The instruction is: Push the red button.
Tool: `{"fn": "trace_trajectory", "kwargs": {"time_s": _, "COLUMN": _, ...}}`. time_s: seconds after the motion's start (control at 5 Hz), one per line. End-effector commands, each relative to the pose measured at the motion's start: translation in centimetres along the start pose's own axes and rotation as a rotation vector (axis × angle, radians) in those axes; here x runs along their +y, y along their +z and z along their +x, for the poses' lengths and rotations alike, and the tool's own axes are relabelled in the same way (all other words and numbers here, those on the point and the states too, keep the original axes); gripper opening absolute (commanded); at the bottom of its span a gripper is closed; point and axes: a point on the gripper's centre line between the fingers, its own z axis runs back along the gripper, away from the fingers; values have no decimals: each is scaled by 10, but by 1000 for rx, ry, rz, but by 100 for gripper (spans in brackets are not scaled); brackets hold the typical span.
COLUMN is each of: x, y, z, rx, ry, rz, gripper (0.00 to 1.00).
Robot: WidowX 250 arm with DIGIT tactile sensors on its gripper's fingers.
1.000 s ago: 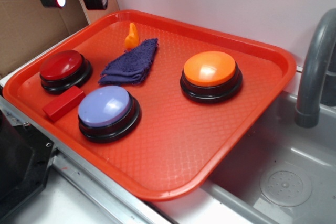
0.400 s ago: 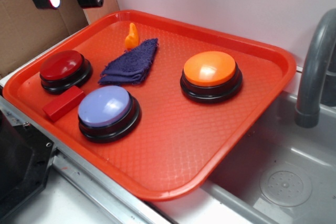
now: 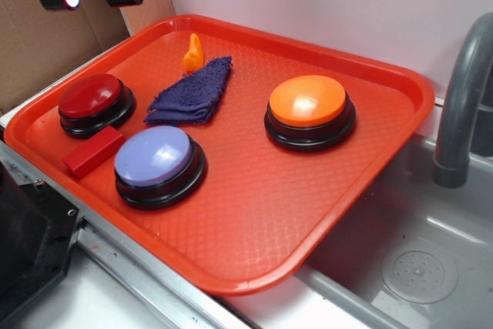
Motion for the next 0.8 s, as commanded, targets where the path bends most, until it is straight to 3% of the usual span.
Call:
{"fn": "trace_trajectory", "kwargs": {"time_s": 0.0, "x": 9, "y": 24, "z": -4, "rx": -53, "ry": 15, "rz": -30, "gripper": 100}}
{"fn": "trace_trajectory", "kwargs": {"time_s": 0.4, "x": 6, "y": 27, "z": -2, "rx": -83, "ry": 11, "rz": -19, "gripper": 100}}
{"fn": "trace_trajectory", "kwargs": {"time_s": 0.6, "x": 6, "y": 32, "z": -3, "rx": -135, "ry": -7, "rz": 6, "gripper": 100}}
